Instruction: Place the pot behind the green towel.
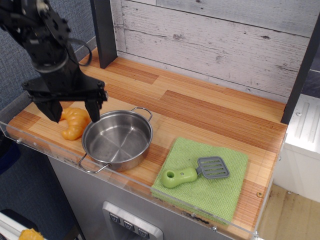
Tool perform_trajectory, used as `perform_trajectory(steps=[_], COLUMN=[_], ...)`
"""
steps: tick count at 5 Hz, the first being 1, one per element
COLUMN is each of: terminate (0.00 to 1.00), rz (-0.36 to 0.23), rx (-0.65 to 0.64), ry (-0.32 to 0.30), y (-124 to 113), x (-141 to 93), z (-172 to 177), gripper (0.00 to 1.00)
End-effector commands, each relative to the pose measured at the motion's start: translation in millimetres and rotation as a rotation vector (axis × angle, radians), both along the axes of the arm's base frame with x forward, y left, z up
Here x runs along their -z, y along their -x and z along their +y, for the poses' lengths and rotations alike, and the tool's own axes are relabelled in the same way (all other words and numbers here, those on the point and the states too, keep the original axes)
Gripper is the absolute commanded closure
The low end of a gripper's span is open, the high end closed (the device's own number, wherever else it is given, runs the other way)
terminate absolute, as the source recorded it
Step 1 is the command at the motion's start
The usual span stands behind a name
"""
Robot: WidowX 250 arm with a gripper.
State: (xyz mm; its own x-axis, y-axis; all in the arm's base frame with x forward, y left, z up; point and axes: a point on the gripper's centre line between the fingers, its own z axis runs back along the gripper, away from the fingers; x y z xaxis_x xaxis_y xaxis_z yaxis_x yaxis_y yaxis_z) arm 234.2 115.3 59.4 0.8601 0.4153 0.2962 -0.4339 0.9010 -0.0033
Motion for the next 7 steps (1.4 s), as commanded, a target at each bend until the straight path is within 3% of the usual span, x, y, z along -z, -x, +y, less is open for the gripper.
perform_trajectory(steps=[1, 2, 3, 6, 7], terminate=[0.00, 0.00, 0.00, 0.00, 0.00], rz=[0.023, 0.090, 0.123, 0.034, 0.041], rx=[0.025, 0.036, 0.059, 0.012, 0.002], ry=[0.003, -0.021, -0.026, -0.015, -0.016], y=[0, 0, 0, 6, 6], x=[17, 29, 34, 21, 19], z=[-1, -7, -10, -4, -3], gripper=[0.00, 0.00, 1.00, 1.00, 1.00])
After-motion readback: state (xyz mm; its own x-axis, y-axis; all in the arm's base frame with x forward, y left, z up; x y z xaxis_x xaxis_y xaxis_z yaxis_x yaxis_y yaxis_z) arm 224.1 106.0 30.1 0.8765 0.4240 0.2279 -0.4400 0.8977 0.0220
